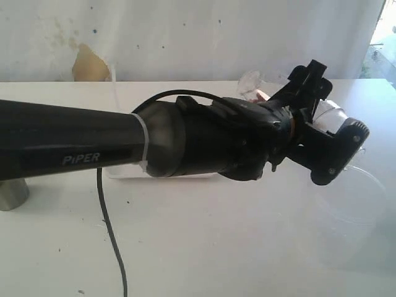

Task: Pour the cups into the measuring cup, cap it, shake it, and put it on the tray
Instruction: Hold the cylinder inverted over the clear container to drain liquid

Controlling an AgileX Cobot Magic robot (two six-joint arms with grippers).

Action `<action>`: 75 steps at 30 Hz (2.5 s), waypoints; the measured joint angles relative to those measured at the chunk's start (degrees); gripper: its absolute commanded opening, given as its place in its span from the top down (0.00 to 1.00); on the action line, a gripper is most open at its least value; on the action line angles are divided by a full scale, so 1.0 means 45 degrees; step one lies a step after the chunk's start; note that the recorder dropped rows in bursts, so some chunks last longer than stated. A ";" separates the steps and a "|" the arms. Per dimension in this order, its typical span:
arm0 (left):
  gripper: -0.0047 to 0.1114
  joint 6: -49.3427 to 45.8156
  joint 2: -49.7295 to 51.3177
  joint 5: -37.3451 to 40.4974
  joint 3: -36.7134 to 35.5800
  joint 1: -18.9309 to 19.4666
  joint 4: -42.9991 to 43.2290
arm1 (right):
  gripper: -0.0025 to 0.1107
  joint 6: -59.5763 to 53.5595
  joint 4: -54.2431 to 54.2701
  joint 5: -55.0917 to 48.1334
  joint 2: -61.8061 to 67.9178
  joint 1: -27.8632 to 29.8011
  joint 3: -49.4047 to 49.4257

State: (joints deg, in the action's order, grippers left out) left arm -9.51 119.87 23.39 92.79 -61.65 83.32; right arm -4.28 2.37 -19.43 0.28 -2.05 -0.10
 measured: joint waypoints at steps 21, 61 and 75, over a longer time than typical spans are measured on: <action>0.96 0.0000 0.0000 0.0184 0.0000 0.0232 0.3107 | 0.98 0.0000 0.0000 0.0000 0.0000 0.0000 0.0000; 0.96 -0.1627 0.0000 0.0210 0.0000 0.0232 0.3420 | 0.98 0.0000 0.0000 0.0000 0.0000 0.0000 0.0000; 0.96 -0.2350 0.0000 0.0234 0.0000 0.0210 0.3420 | 0.98 0.0000 0.0000 0.0000 0.0000 0.0000 0.0000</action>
State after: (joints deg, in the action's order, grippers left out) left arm -20.08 119.87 24.44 92.79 -60.70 98.70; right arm -4.28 2.37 -19.43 0.28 -2.05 -0.10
